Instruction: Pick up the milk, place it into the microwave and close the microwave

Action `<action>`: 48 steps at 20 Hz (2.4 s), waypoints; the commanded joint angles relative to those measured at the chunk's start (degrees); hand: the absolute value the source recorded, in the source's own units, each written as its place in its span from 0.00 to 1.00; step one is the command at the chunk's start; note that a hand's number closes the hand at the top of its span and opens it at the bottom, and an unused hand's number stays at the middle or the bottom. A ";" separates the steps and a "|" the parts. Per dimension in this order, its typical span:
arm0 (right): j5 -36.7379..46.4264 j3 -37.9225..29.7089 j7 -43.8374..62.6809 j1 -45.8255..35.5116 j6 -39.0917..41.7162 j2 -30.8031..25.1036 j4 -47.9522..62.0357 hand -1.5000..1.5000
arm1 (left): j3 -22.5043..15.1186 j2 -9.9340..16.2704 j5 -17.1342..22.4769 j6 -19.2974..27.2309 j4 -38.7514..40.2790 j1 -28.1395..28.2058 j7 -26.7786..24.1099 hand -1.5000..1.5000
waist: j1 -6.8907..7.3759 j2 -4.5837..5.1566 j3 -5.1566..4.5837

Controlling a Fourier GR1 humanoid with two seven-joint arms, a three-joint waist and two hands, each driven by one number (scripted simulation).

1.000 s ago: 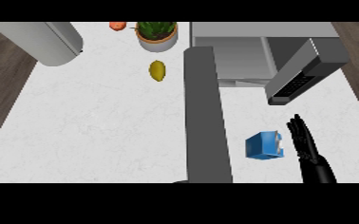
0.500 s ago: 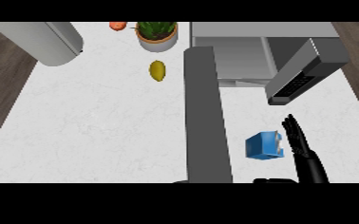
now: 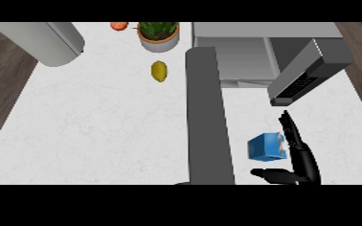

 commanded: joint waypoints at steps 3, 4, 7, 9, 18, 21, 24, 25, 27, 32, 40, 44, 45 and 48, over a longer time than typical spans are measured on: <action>0.72 -1.52 -7.79 -6.47 0.32 -0.40 13.36 1.00 | -0.55 -2.16 -3.37 -0.70 1.65 -1.48 -0.92 0.00 | -0.05 0.02 -0.01; 0.00 -2.59 -10.61 -7.55 1.68 -1.35 16.34 1.00 | 0.32 0.03 1.20 0.56 -1.29 -1.56 3.28 0.00 | 0.02 0.02 0.01; 2.44 0.52 -10.87 -6.78 2.85 -2.10 12.78 1.00 | 0.56 0.50 -1.48 1.88 1.90 -4.93 2.44 0.00 | -0.29 0.01 -0.02; 4.97 1.18 -14.07 -9.89 -3.57 1.25 16.04 1.00 | 3.66 1.38 3.24 -2.16 1.10 -0.57 1.19 0.00 | 0.22 -0.02 -0.01; 0.90 0.25 -13.90 -10.92 2.01 0.45 12.58 1.00 | 1.74 -2.41 1.69 -2.47 -2.34 0.81 3.05 0.00 | -0.01 -0.05 -0.02; -0.39 -4.80 -18.48 -17.10 1.35 -3.41 24.19 1.00 | 4.31 -0.89 3.47 -6.66 2.85 0.65 -0.65 0.00 | 0.40 0.09 0.02; -0.99 -6.19 -17.53 -22.99 0.38 -2.87 28.30 1.00 | 0.72 -2.47 -1.02 -2.70 0.57 -2.47 1.91 0.00 | 0.34 0.18 0.04; -1.29 -6.83 -20.49 -23.29 2.23 -3.20 33.44 1.00 | 2.67 -1.07 2.15 -2.25 -0.22 -2.28 2.90 0.00 | 0.50 0.19 0.05; -2.67 -4.96 -15.28 -19.68 5.19 -2.51 23.41 1.00 | 4.99 -1.60 4.42 -6.16 0.06 2.62 0.39 0.00 | 0.16 -0.09 -0.03; -1.44 0.55 -9.58 -15.75 0.96 5.05 11.67 1.00 | 4.45 -2.54 3.52 -3.54 -0.75 1.26 2.63 0.00 | -0.45 -0.29 -0.09; 0.33 1.01 2.54 -21.79 -6.42 4.99 4.12 1.00 | 5.39 -0.92 4.35 -3.92 1.10 -1.01 4.09 0.00 | -0.05 -0.05 -0.04; 0.18 0.08 6.31 -25.17 -6.84 3.56 4.65 1.00 | 8.65 0.57 5.96 -6.97 4.85 -1.05 1.70 0.00 | 0.11 -0.01 -0.03; 1.67 2.10 11.40 -25.40 -9.42 5.22 -0.30 1.00 | 7.22 0.64 6.13 -3.14 0.91 -2.07 5.29 0.00 | -0.10 -0.09 -0.04; 4.53 1.75 8.84 -31.89 -14.89 7.11 9.24 1.00 | 5.42 -1.22 1.00 -3.71 3.53 -4.13 3.29 0.00 | 0.29 0.15 -0.01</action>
